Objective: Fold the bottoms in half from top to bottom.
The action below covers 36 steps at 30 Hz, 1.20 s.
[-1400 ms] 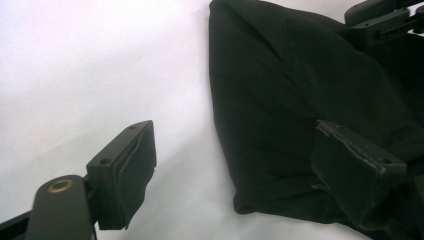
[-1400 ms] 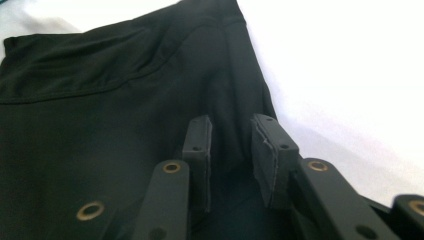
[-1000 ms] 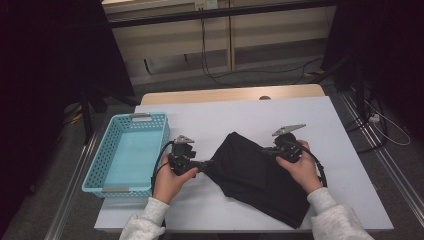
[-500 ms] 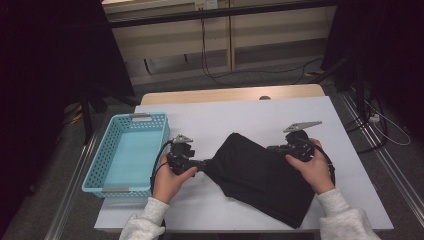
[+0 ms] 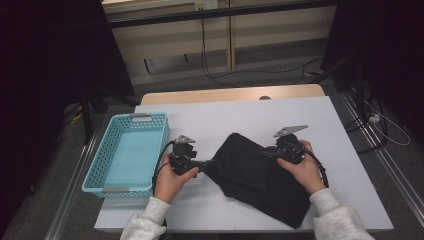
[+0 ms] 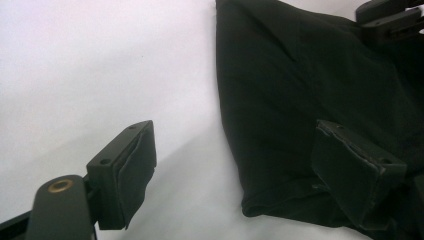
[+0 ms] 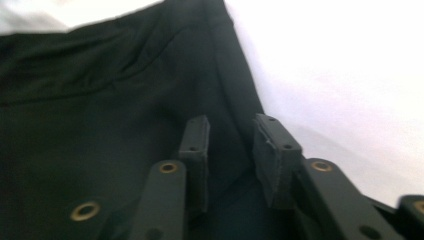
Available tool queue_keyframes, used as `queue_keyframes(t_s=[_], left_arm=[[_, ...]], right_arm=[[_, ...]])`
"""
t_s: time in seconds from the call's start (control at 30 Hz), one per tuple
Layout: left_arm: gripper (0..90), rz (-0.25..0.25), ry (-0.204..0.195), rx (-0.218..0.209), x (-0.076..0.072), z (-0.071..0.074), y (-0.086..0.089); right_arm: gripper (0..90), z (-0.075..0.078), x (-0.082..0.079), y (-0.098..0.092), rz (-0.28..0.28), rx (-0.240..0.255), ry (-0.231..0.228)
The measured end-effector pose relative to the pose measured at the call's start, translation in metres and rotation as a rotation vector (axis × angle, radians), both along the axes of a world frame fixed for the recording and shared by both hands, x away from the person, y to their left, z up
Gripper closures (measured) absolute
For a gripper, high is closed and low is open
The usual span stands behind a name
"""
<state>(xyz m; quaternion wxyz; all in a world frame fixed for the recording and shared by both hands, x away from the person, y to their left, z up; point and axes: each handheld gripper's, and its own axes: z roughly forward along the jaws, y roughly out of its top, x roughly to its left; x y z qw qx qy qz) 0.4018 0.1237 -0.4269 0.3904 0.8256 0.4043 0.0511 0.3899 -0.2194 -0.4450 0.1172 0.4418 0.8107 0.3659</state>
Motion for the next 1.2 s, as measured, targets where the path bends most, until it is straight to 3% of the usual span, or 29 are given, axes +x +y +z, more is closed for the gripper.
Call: queue_keyframes(t_s=[0.07, 0.17, 0.33, 0.63, 0.87, 0.93, 1.1, 1.2], left_arm=[[18.7, -0.003, 0.001, -0.001, 0.0, 0.0, 0.0], [18.8, -0.009, 0.004, -0.001, -0.001, 0.001, -0.001], [18.8, -0.007, 0.003, -0.005, -0.001, 0.0, -0.002], [18.9, -0.009, 0.001, -0.007, -0.001, 0.002, -0.001], [18.9, -0.011, -0.001, -0.002, -0.001, 0.001, -0.001], [19.0, -0.011, 0.003, -0.001, -0.001, 0.001, -0.002], [19.0, -0.018, 0.004, 0.007, -0.001, 0.0, -0.003], [19.0, -0.022, 0.01, 0.009, -0.001, -0.002, -0.003]], right_arm=[[63.7, -0.004, 0.001, 0.001, 0.007, -0.048, 0.0], [63.8, -0.004, 0.002, -0.002, 0.005, -0.051, -0.011], [82.9, -0.006, 0.003, -0.004, 0.03, -0.003, 0.017], [86.4, 0.001, 0.002, -0.004, 0.04, 0.038, 0.054], [86.4, 0.019, -0.003, -0.009, 0.029, 0.082, 0.015], [85.8, 0.017, -0.001, -0.009, 0.003, 0.062, -0.018], [84.3, 0.0, 0.007, -0.005, -0.007, -0.006, -0.025], [73.9, -0.004, 0.011, -0.001, -0.028, -0.051, -0.044]])
